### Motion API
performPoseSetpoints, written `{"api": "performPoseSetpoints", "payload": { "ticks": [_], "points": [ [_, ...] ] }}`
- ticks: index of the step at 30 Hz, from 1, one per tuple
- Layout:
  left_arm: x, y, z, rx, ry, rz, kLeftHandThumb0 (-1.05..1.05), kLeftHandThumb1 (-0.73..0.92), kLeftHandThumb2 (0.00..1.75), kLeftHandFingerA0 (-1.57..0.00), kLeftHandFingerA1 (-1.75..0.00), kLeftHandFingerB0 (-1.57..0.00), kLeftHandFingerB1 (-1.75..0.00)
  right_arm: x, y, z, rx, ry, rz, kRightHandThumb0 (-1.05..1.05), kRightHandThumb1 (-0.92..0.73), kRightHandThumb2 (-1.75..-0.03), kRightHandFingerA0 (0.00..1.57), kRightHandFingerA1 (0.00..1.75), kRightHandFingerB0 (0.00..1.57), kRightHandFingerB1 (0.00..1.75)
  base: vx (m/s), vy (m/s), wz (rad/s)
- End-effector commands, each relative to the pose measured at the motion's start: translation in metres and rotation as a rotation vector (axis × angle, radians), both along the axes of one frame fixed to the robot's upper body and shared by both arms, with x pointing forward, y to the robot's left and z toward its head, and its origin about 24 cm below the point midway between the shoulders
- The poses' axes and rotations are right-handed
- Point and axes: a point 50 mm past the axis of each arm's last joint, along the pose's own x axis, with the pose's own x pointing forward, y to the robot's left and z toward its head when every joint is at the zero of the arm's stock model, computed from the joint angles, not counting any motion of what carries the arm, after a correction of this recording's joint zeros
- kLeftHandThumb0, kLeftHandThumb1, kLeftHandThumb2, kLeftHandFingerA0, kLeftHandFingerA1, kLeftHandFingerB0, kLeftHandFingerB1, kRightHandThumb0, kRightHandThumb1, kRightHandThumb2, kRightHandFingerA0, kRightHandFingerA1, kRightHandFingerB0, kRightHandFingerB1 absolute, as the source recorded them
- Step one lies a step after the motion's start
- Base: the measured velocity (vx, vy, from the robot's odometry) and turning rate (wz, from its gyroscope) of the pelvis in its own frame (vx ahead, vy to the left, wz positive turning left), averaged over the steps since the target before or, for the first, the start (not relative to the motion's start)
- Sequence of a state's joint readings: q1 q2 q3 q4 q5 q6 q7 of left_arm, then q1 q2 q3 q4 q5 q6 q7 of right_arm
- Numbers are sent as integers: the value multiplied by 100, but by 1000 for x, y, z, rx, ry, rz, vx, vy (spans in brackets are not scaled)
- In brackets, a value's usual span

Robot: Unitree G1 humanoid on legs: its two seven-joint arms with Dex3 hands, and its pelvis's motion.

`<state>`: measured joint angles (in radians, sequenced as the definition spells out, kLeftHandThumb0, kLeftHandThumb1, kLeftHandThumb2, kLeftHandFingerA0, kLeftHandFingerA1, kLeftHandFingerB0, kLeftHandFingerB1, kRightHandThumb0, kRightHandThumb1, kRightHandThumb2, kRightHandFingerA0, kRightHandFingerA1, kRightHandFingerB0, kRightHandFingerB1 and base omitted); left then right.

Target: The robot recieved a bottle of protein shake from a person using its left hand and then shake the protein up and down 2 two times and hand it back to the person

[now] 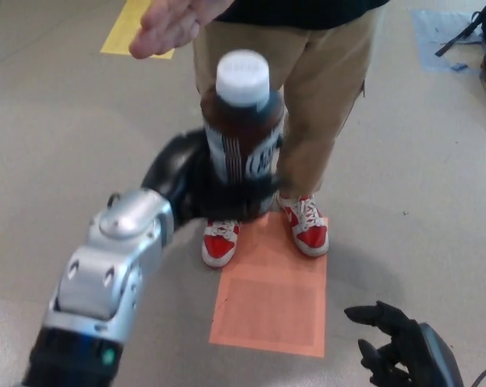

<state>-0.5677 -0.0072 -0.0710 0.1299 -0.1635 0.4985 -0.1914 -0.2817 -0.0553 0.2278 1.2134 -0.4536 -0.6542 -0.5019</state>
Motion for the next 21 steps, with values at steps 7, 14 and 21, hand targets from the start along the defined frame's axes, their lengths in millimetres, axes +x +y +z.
{"api": "performPoseSetpoints", "payload": {
  "ticks": [7, 14, 21],
  "points": [
    [23, 15, 52, -23, -43, 67, -19, 81, 71, -91, -137, -75, -106, -2, -4, 0, 10, 3, -10, -27, -82, -67, 100, 58, 64, 47, 0, 0, 0],
    [25, 17, 55, -13, -45, 63, -21, 78, 72, -91, -141, -72, -106, -1, -2, 0, 16, 5, -7, -26, -82, -68, 101, 59, 64, 48, 0, 0, 0],
    [42, 31, 70, -164, 33, 226, -19, 79, 68, -80, -142, -67, -97, -5, -3, -2, 10, 8, -6, -26, -82, -67, 103, 59, 63, 48, 0, 0, 0]
  ]
}}
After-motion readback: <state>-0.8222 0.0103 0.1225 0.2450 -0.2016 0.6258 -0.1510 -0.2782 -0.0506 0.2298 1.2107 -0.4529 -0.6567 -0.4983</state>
